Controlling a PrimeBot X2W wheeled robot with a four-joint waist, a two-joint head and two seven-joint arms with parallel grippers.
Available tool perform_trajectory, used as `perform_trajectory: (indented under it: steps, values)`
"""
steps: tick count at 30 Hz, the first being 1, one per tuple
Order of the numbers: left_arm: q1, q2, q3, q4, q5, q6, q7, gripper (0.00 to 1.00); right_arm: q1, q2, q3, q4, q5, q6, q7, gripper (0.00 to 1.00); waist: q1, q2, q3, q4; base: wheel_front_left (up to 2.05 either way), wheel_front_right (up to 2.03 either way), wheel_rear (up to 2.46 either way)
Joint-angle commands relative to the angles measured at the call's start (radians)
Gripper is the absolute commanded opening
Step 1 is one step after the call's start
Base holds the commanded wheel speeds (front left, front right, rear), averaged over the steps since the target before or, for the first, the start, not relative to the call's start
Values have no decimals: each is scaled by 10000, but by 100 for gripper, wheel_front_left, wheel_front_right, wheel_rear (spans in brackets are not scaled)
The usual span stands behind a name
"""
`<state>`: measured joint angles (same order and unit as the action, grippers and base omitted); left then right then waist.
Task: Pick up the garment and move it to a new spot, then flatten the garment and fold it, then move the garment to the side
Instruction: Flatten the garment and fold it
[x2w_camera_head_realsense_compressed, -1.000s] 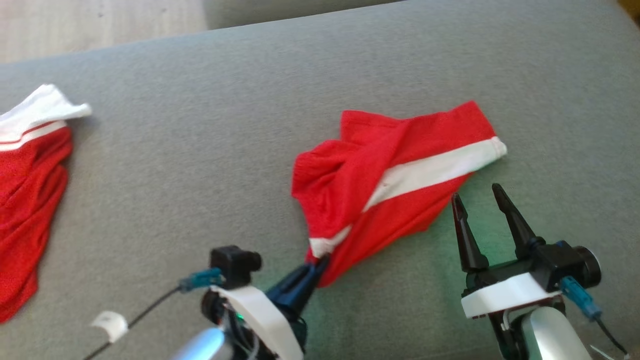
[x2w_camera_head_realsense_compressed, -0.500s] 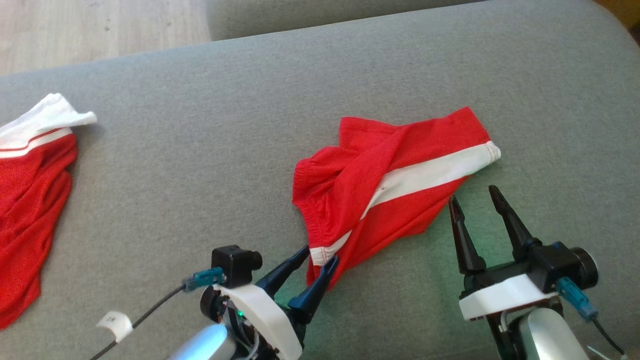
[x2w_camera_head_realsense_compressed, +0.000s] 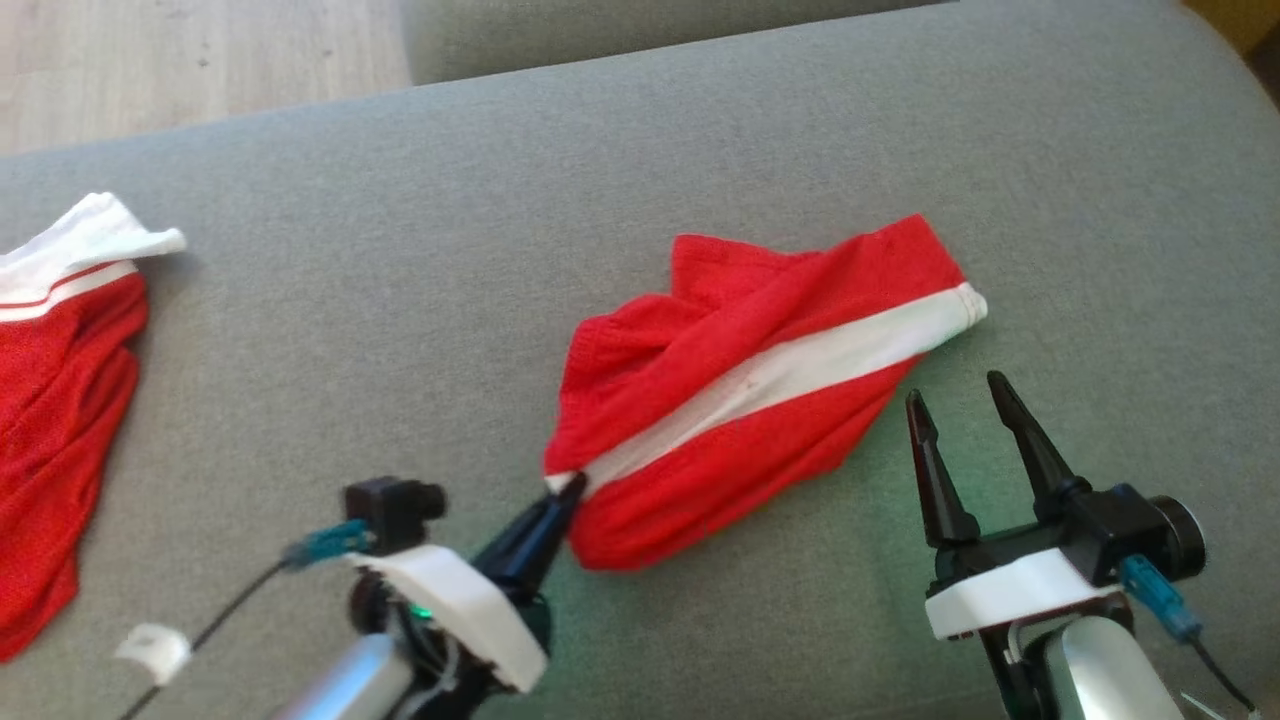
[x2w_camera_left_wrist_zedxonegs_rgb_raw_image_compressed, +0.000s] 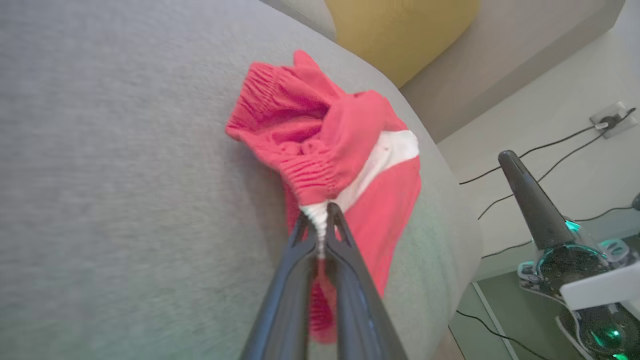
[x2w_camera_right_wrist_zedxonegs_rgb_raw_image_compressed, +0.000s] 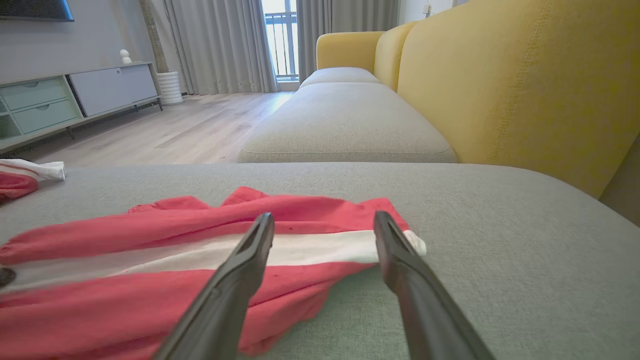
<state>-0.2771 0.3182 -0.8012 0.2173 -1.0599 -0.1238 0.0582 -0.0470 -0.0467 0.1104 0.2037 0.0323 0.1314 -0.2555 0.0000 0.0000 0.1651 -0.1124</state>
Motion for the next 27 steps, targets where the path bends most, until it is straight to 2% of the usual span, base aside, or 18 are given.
perform_trajectory:
  steps: [1,6,11,16,21,27]
  values:
    - [-62,409,565,-363,-112,-42,-202,0,-51,-35,179,-289,-68,-7,-63,100,0,0,-84,112,0,0,0]
    - [121,1132,1149,-599,-273,-9,-530,0,-95,-35,44,56,-51,-7,-63,100,0,0,-208,477,0,0,0]
    - [3,1577,1562,-674,-261,126,-693,0,-374,-35,72,1260,347,-7,-63,100,0,0,-239,793,0,0,0]
    - [-166,1698,1757,-536,-240,193,-804,0,-880,-35,110,2196,1191,-7,-63,100,0,0,-195,964,0,0,0]
    - [-309,1685,1819,-324,-221,180,-903,0,-1492,-35,436,2922,2921,-7,-63,100,0,0,-109,1059,0,0,0]
    - [-473,1648,1810,-106,-161,155,-978,0,-2020,-45,1171,3740,3726,-7,-63,100,0,0,-20,1174,0,0,0]
